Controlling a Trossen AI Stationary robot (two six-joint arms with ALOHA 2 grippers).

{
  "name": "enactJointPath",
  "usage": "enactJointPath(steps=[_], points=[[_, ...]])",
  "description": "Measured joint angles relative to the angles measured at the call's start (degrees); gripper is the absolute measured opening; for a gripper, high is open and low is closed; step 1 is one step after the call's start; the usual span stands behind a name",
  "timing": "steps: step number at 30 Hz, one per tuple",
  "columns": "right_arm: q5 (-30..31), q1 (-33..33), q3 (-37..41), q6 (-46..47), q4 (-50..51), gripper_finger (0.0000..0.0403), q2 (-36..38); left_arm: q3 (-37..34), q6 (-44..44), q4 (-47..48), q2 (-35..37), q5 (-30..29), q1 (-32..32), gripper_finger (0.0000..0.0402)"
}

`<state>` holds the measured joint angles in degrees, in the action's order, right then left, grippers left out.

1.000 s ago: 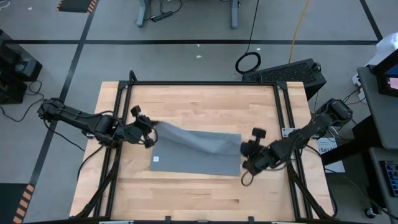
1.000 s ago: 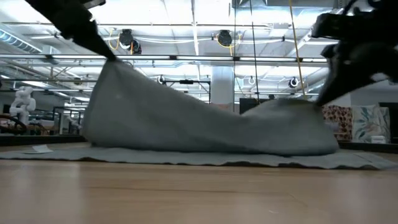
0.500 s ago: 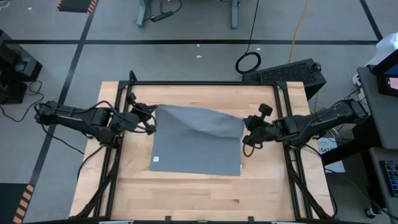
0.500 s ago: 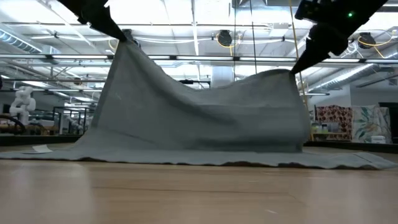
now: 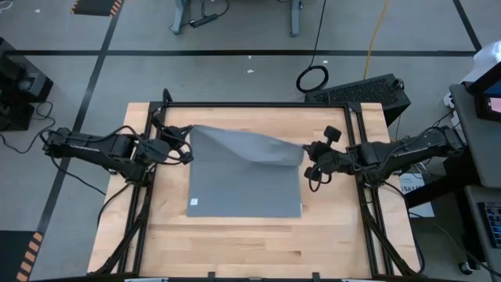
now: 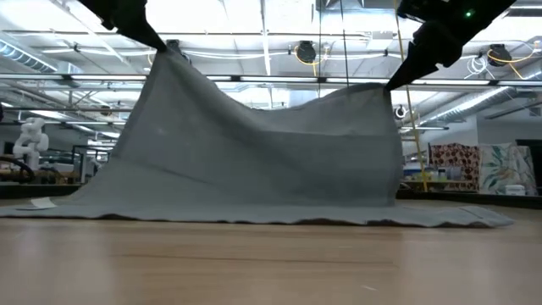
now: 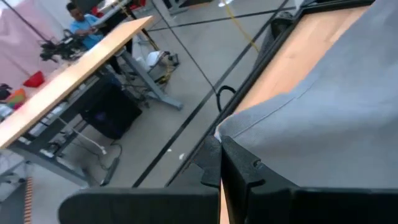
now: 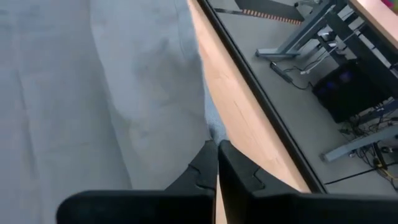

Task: Roll towel
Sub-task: Roll the gray towel

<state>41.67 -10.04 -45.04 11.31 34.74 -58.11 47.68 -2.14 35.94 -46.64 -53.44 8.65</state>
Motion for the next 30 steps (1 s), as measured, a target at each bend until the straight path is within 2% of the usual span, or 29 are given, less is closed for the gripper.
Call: enactJointPath(steps=[3,11,16,23,26,30], points=[[-0.4,0.3,0.0,1.3,0.1,0.0,0.0,0.0,-0.8,1.3,0.4,1.2,0.0,0.0002],[-2.9,0.3,0.0,4.5,-0.3,0.0,-4.0,0.0,-9.7,6.7,0.3,15.3,0.1,0.0002],[-6.3,-0.4,0.0,5.7,-0.3,0.0,-7.6,0.0,-12.6,10.1,0.3,17.6,0.1,0.0002],[-11.7,-3.3,0.0,10.3,-0.3,0.0,-8.0,0.0,-14.1,11.8,0.3,18.8,0.1,0.0002],[-12.4,-4.7,0.0,12.0,-0.1,0.0,-8.0,-0.1,-14.7,11.7,0.3,22.0,0.1,0.0002],[-13.6,-6.7,0.0,14.1,0.5,0.0,-8.0,-0.1,-17.5,11.7,0.3,29.8,0.1,0.0002]])
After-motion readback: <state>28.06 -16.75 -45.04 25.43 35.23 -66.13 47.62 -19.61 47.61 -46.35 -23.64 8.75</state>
